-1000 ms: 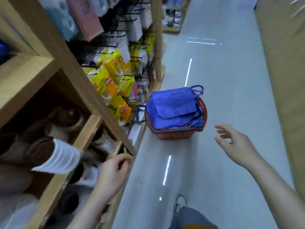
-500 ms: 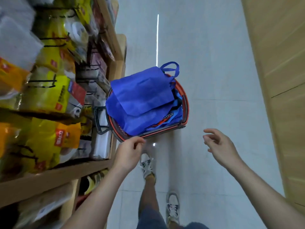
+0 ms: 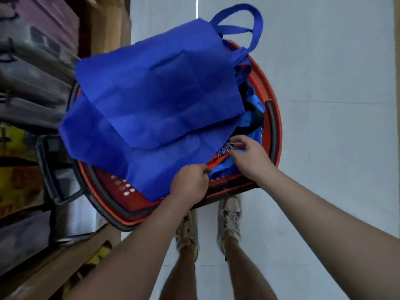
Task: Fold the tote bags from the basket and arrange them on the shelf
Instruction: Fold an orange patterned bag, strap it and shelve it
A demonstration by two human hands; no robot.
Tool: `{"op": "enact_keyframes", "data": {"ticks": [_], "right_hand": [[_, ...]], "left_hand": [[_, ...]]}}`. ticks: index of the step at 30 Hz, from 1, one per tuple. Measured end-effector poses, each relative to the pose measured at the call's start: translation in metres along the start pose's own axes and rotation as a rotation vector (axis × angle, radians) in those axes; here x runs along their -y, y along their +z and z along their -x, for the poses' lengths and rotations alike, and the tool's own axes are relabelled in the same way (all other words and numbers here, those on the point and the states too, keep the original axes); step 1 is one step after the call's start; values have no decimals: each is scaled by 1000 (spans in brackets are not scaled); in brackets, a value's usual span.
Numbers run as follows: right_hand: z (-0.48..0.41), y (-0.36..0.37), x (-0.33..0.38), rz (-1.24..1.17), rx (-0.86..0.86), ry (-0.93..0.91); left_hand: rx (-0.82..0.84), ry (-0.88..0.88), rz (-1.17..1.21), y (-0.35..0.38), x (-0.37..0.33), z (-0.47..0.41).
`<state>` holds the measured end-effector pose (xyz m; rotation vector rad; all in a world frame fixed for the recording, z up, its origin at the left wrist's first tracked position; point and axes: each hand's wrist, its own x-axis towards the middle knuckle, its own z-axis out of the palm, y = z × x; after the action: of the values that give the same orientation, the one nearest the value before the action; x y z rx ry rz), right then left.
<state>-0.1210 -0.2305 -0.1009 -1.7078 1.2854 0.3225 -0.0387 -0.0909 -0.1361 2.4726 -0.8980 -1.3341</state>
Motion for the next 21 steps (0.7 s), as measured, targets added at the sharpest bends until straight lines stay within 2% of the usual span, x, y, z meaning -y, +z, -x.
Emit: {"op": "enact_keyframes", "data": {"ticks": [4, 8, 12, 18, 21], "right_hand": [[-46, 31, -16, 194, 70, 40], [-65, 43, -14, 154, -3, 134], [-52, 35, 3, -169, 21, 241], [10, -39, 35, -626, 30, 312], [49, -80, 54, -763, 43, 330]], "left_hand": [[12, -22, 11, 25, 9, -20], [-59, -26, 122, 26, 10, -21], [-164, 20, 108, 13, 3, -20], [-253, 49, -263, -29, -13, 17], [-266, 168, -297, -55, -24, 57]]}}
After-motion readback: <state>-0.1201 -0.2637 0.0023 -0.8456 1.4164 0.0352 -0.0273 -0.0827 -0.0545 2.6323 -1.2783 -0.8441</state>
